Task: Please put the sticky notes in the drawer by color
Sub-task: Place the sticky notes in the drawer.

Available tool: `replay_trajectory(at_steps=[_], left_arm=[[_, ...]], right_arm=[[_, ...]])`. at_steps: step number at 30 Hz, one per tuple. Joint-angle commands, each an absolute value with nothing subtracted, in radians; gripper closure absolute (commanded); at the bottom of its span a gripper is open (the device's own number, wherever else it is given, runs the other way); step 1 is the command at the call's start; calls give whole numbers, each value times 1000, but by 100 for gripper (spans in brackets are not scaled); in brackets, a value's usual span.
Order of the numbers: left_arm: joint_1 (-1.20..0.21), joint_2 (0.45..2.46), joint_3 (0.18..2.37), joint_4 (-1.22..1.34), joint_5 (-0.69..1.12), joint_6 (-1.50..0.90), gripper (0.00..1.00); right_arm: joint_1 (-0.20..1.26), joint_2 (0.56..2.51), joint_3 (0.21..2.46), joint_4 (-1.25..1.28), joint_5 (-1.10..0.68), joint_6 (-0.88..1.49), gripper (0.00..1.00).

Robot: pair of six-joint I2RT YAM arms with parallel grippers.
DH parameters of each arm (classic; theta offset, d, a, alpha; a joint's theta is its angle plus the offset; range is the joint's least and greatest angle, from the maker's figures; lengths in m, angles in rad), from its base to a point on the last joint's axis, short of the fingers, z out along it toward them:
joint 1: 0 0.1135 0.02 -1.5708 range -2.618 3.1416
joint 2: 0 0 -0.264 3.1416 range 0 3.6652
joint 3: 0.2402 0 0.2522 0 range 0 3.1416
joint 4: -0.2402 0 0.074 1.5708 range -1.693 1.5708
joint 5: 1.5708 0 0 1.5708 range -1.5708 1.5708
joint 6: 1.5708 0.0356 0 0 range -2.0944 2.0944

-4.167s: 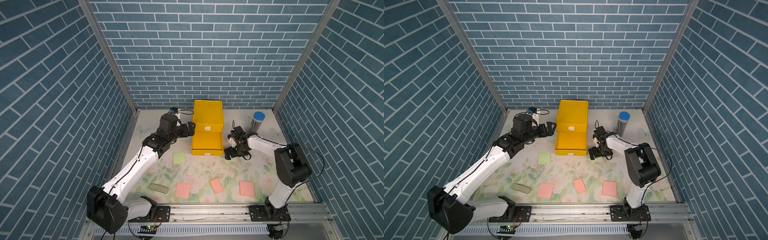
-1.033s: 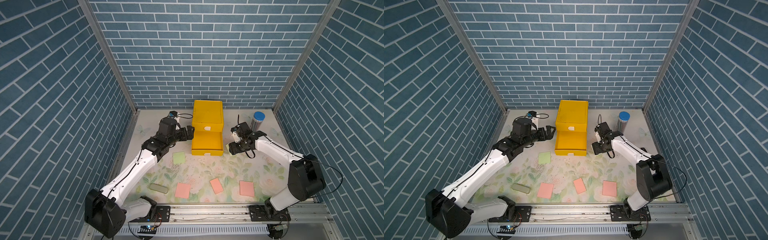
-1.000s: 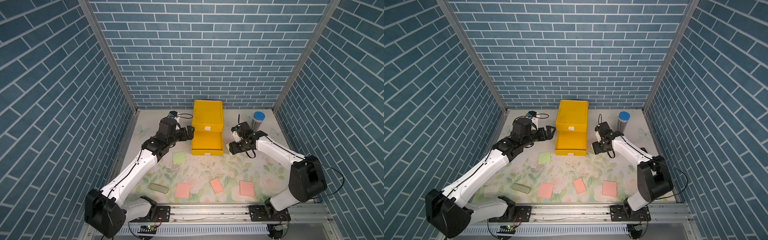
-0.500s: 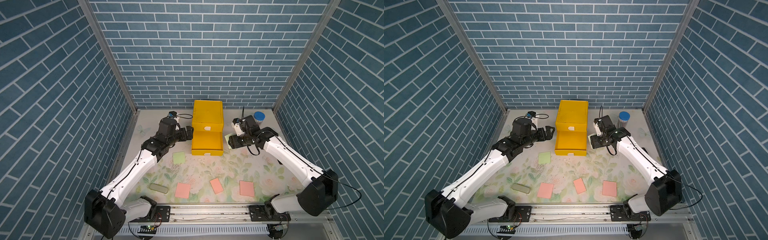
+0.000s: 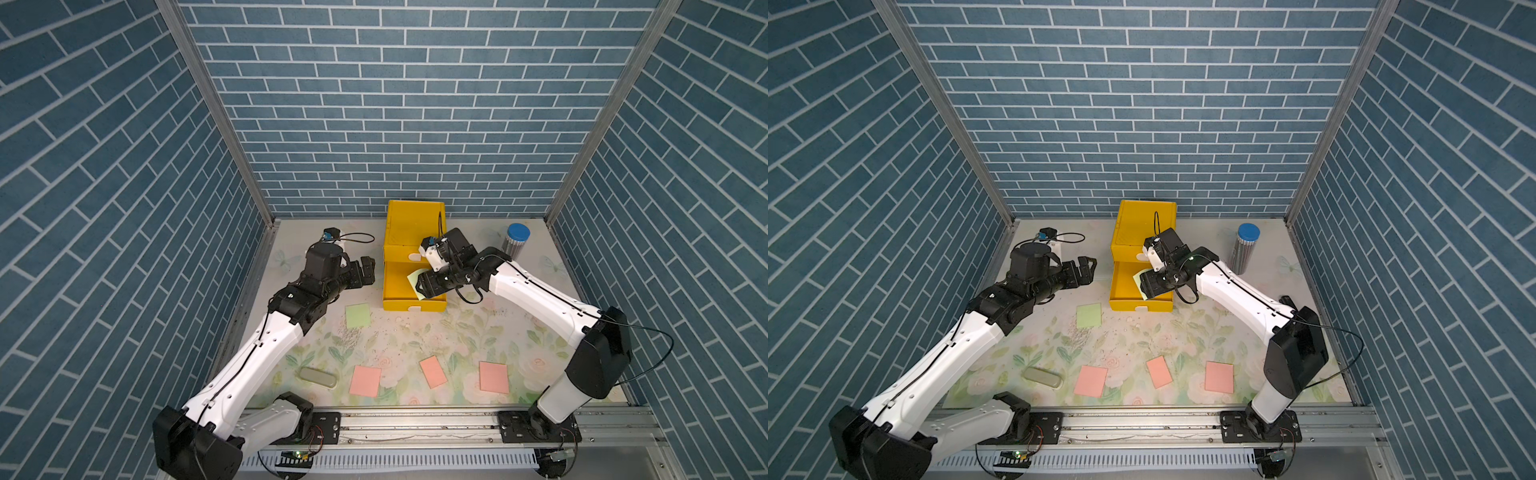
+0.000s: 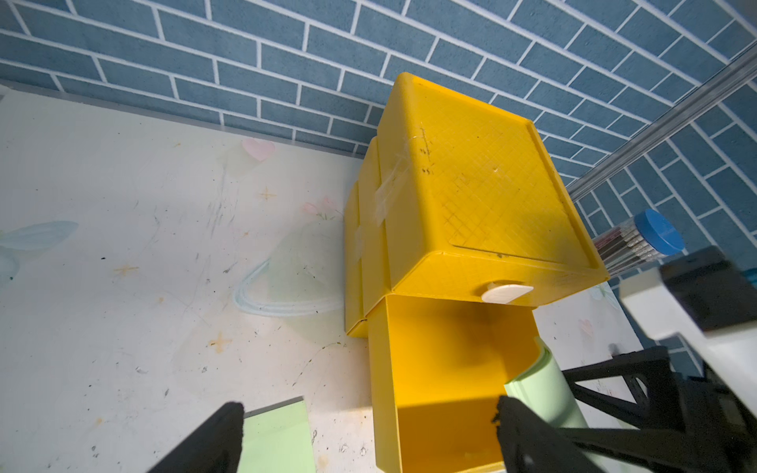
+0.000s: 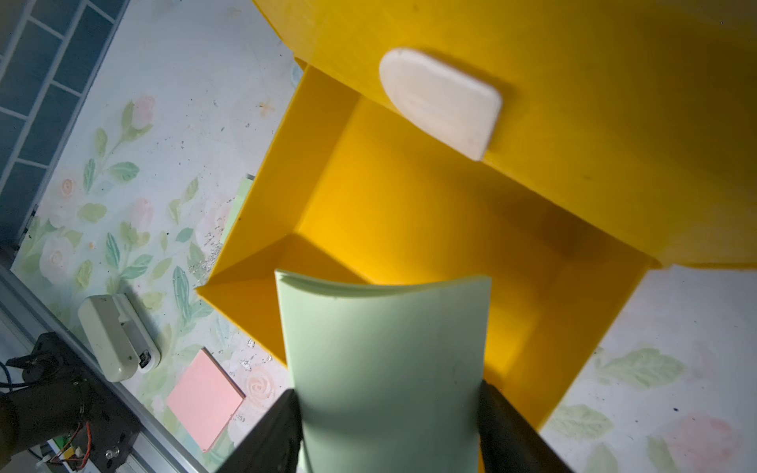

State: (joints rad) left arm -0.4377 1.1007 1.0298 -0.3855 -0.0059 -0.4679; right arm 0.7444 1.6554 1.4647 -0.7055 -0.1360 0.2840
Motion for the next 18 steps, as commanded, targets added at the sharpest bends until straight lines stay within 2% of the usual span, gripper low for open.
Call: replay_trajectory(at_steps=[1, 13, 18], left_arm=[[-430, 1093, 1001, -408, -13, -468, 0], [-431, 1099, 938, -428, -46, -476, 0], [-430, 1107, 927, -429, -59, -477, 0]], right_arm=[[745, 1685, 1484, -668, -118, 304, 30], [745, 1794, 1556, -704, 19, 305, 26], [746, 1800, 1565, -700, 0, 304, 21]])
